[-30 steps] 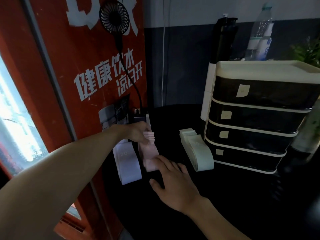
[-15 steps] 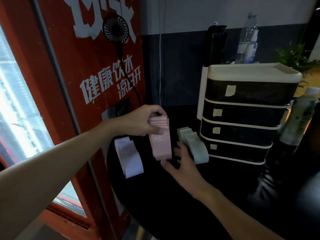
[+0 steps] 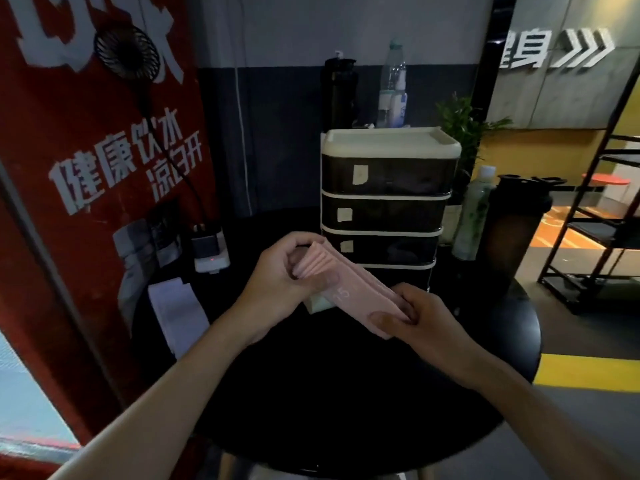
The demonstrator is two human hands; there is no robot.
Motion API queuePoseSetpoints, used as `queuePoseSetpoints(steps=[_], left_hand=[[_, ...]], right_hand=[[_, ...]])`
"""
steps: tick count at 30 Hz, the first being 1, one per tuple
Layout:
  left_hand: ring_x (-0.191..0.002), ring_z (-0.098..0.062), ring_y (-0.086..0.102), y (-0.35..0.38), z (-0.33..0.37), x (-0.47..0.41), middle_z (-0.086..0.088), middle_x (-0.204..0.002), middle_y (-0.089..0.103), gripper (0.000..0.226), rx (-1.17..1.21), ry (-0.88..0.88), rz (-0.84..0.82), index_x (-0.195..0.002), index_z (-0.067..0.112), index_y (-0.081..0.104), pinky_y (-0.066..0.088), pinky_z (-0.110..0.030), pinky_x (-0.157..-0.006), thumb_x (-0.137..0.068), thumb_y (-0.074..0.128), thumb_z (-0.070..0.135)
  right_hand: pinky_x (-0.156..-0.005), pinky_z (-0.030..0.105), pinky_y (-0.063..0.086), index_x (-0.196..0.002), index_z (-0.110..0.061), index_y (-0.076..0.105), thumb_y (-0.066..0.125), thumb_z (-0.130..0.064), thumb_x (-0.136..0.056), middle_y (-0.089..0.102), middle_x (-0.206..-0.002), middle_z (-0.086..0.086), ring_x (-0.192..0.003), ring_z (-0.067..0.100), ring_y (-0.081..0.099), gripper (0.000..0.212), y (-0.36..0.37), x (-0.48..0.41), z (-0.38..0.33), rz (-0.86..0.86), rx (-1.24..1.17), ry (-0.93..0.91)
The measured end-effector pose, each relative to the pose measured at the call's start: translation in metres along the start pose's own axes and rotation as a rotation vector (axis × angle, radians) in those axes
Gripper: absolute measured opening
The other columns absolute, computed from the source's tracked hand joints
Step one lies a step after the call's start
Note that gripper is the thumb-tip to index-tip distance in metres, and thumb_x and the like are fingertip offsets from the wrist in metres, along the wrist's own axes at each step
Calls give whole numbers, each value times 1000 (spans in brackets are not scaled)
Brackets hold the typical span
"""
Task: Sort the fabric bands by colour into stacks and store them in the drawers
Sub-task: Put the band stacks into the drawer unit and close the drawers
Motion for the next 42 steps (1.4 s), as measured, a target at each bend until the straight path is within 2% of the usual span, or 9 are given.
queuePoseSetpoints(steps=[4, 7, 13, 16, 19, 27, 33, 39, 42], left_hand=[[-98, -13, 69, 25, -50, 15, 1, -104, 74, 42, -67, -107, 52, -111, 18, 68, 52, -22, -83, -75, 84, 5], [-96, -2, 66, 36, -80, 24, 7, -106, 70, 38, -190, -146, 20, -106, 31, 67, 48, -19, -84, -78, 83, 13], [-112, 13, 51, 47, -97, 32, 20, -124, 56, 52, -386, -127, -133, -130, 37, 51, 36, -2, -90, -87, 74, 18], [-111, 11, 53, 49, -96, 33, 19, -125, 56, 50, -391, -109, -167, -127, 37, 50, 37, -2, -90, -88, 72, 15], [-94, 8, 60, 49, -94, 35, 10, -107, 64, 37, -349, -118, -163, -112, 31, 55, 41, -5, -81, -88, 70, 7], [-98, 3, 62, 45, -96, 36, 12, -106, 65, 37, -308, -123, -74, -110, 29, 53, 43, -9, -83, -85, 72, 9], [-99, 3, 63, 44, -91, 38, 21, -103, 67, 31, -372, -76, -39, -112, 32, 62, 45, -8, -84, -89, 71, 15], [-97, 4, 62, 47, -94, 37, 15, -104, 66, 33, -408, -115, -93, -112, 31, 59, 43, -8, -81, -86, 71, 14], [-94, 5, 61, 46, -95, 38, 14, -102, 66, 36, -417, -135, -82, -110, 35, 56, 42, -7, -79, -85, 74, 15]], right_hand=[[-55, 18, 38, -73, -23, 60, 79, -15, -79, 57, -63, -13, -59, 0, 51, 21, -29, 11, 12, 2, 219, -32], [-61, 20, 46, -84, -23, 67, 79, -14, -77, 67, -76, -1, -69, 7, 62, 17, -32, 17, 31, -15, 230, 24], [-84, 6, 44, -126, -32, 44, 86, -22, -72, 62, -112, -17, -103, -10, 59, 69, -21, 29, 56, 42, 198, 23], [-84, 13, 47, -117, -30, 55, 84, -26, -73, 60, -110, -13, -101, -3, 60, 52, -26, 27, 62, 77, 211, 21], [-79, 11, 45, -109, -29, 61, 79, -16, -79, 66, -102, -13, -95, -2, 62, 37, -27, 27, 63, 81, 195, 4], [-86, 7, 44, -121, -33, 50, 78, -15, -79, 61, -108, -26, -104, -5, 59, 54, -25, 26, 67, 69, 205, -31], [-71, 15, 50, -99, -24, 61, 77, -18, -81, 65, -91, -14, -83, 3, 63, 25, -26, 28, 65, 109, 207, -12], [-75, 11, 48, -107, -30, 58, 79, -26, -78, 63, -100, -25, -92, -1, 63, 37, -21, 29, 61, 39, 219, -8], [-73, 12, 48, -101, -28, 61, 77, -20, -80, 64, -94, -24, -86, -1, 63, 27, -23, 30, 60, 71, 235, -4]])
Point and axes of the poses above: each hand's wrist, its own x-axis away from the middle knuckle, its own y-axis out of the palm, z = x × y, the point moved 6 cm from there along -x, towards the middle knuckle
